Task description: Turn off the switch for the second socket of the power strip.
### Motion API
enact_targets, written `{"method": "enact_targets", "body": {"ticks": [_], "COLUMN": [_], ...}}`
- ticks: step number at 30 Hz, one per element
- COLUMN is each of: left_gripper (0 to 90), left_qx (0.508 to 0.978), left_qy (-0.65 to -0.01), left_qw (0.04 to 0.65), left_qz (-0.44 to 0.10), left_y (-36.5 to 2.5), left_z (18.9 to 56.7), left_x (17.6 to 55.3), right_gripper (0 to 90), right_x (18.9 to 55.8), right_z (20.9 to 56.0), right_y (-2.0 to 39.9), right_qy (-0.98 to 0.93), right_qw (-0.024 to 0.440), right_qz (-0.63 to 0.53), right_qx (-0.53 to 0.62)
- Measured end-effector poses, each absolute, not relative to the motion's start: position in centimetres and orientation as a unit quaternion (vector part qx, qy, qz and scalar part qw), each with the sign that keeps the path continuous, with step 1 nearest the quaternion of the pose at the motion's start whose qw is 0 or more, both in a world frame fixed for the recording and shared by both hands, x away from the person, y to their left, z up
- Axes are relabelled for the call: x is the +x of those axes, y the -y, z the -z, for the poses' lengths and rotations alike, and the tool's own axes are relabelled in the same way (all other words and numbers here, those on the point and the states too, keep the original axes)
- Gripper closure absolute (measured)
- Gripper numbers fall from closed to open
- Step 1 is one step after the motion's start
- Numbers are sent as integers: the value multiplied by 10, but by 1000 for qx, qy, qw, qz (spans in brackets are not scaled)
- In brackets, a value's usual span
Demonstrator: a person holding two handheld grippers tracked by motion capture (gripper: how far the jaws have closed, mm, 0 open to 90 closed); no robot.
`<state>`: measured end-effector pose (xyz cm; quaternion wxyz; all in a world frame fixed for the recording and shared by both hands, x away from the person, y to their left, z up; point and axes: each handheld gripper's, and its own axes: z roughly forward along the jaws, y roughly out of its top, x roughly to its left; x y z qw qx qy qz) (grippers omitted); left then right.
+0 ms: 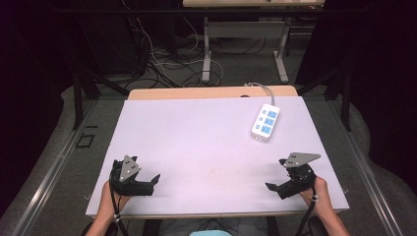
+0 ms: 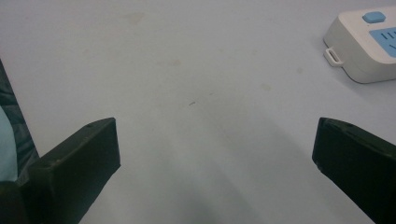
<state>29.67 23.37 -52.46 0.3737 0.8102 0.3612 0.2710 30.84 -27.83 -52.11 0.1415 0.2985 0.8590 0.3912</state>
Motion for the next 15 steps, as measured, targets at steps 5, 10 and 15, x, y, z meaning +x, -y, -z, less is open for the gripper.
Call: {"method": "enact_targets", "body": {"ticks": [5,10,15], "left_gripper": [1,1,1], "left_qx": [812,815,815], "left_qy": [-358,-351,-353], "left_qw": [371,366,364], "left_qz": [-274,-280,-281], "left_y": [-232,-232,-233], "left_z": [525,525,525], "left_x": [296,297,296], "right_gripper": [4,5,5], "right_x": [309,310,310], "right_z": [522,522,523], "right_y": [279,278,277], "right_qy": [-859,-862,-863], "right_qw": [143,143,140], "right_qz": [-390,-388,-382], "right_qx": [300,294,300]}}
